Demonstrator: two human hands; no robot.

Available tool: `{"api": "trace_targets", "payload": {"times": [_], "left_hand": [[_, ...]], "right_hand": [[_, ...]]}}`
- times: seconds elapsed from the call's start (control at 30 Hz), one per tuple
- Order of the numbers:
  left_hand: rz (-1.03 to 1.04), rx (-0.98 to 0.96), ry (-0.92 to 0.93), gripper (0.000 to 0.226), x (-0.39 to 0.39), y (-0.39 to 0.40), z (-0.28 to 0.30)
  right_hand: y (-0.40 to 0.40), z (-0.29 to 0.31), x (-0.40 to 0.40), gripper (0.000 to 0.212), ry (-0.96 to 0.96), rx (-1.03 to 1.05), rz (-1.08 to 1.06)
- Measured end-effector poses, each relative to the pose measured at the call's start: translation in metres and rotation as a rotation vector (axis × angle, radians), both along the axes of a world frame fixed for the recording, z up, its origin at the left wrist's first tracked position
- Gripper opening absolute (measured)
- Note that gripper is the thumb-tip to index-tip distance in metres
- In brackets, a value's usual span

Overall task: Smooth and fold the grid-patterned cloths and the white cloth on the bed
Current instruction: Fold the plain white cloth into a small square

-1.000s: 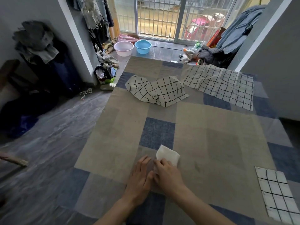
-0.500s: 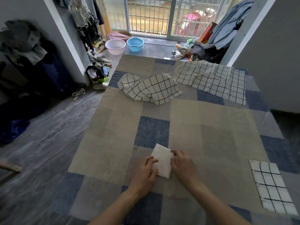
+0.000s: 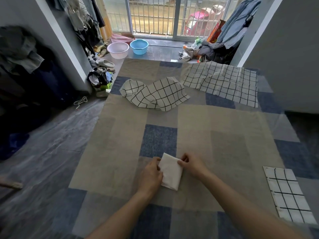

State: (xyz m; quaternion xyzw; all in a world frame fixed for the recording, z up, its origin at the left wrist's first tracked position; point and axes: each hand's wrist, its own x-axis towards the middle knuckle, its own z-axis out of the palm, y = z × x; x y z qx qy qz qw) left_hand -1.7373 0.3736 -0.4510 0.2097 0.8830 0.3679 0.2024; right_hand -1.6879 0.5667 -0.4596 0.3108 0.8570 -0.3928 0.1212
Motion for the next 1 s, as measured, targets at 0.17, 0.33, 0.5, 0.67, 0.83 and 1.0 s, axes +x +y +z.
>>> {"api": "trace_targets", "payload": {"times": [0.17,0.33,0.5,0.67,0.83,1.0], "left_hand": [[-0.028,0.061,-0.093,0.051,0.005,0.004,-0.003],[-0.374,-0.284,0.346,0.054,0.011,0.008,-0.005],[-0.801,-0.304,0.529,0.063,0.035,-0.006,-0.035],[-0.817,-0.359,0.520,0.075,0.041,-0.037,-0.038],[-0.729,-0.396,0.457,0.069,0.035,-0.059,-0.032],[-0.602,-0.342,0.512,0.040,0.032,-0.041,-0.019]], "right_hand": [[0.005,-0.003,0.002,0.022,-0.029,0.012,0.025],[0.001,-0.005,0.007,0.010,-0.030,0.092,0.070],[-0.004,-0.005,0.011,0.008,0.022,0.135,0.054],[-0.001,-0.004,0.017,0.008,0.045,0.150,0.007],[0.029,-0.001,0.053,0.009,0.016,0.235,-0.156],[0.080,0.008,0.120,0.019,-0.073,0.355,-0.343]]}}
